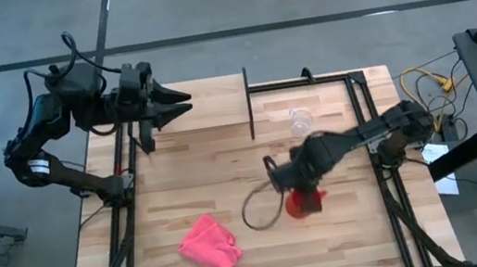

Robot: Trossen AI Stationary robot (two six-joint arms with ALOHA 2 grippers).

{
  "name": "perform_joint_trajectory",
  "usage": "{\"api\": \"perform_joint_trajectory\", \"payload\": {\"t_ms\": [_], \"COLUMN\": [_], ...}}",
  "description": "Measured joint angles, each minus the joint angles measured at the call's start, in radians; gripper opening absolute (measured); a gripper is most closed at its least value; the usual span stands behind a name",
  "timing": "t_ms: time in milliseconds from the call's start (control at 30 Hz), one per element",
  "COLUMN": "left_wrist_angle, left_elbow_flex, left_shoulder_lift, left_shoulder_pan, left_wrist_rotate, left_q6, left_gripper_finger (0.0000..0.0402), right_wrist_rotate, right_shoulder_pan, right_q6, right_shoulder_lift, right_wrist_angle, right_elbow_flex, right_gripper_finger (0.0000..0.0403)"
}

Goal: Stack small to large cups/mugs on shelf
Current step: Put the red mug on the shelf

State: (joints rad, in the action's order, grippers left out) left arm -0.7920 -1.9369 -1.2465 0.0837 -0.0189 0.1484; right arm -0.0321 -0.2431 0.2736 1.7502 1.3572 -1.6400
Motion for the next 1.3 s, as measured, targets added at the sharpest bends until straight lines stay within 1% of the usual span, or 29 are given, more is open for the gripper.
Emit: {"api": "perform_joint_trajectory", "payload": {"t_ms": [200,367,433,600,733,800,867,933,1000,1133,1300], "left_wrist_angle": [-0.013,-0.014,-0.013,-0.012,-0.013,-0.013,-0.035,-0.064,-0.108,-0.149,-0.143], "left_elbow_flex": [0.000,0.000,0.000,0.001,0.002,0.008,0.019,0.032,0.039,0.043,0.043], "left_shoulder_lift": [0.000,0.000,0.001,-0.016,-0.031,-0.040,-0.052,-0.070,-0.092,-0.135,-0.154], "left_shoulder_pan": [0.000,0.000,0.000,0.002,0.002,0.002,0.002,0.002,0.002,0.002,0.002], "left_wrist_rotate": [0.001,0.002,0.001,0.012,0.037,0.096,0.180,0.272,0.340,0.413,0.473], "left_q6": [0.003,0.003,0.003,0.002,0.002,0.001,0.001,0.002,0.002,0.001,0.002], "left_gripper_finger": [0.0091,0.0091,0.0091,0.0091,0.0091,0.0091,0.0091,0.0091,0.0091,0.0091,0.0091], "right_wrist_rotate": [0.029,0.132,0.161,0.166,0.166,0.164,0.154,0.128,0.102,0.096,0.101], "right_shoulder_pan": [0.131,0.229,0.267,0.350,0.389,0.404,0.410,0.411,0.409,0.408,0.411], "right_q6": [-0.107,-0.161,-0.176,-0.192,-0.242,-0.238,-0.234,-0.234,-0.234,-0.249,-0.272], "right_shoulder_lift": [0.000,0.000,0.000,0.000,0.008,0.022,0.042,0.063,0.079,0.113,0.147], "right_wrist_angle": [-0.004,-0.040,-0.102,-0.304,-0.389,-0.403,-0.410,-0.420,-0.444,-0.454,-0.413], "right_elbow_flex": [-0.110,-0.238,-0.288,-0.403,-0.455,-0.482,-0.512,-0.538,-0.557,-0.604,-0.635], "right_gripper_finger": [0.0010,0.0011,0.0011,0.0012,0.0012,0.0012,0.0012,0.0012,0.0012,0.0013,0.0013]}}
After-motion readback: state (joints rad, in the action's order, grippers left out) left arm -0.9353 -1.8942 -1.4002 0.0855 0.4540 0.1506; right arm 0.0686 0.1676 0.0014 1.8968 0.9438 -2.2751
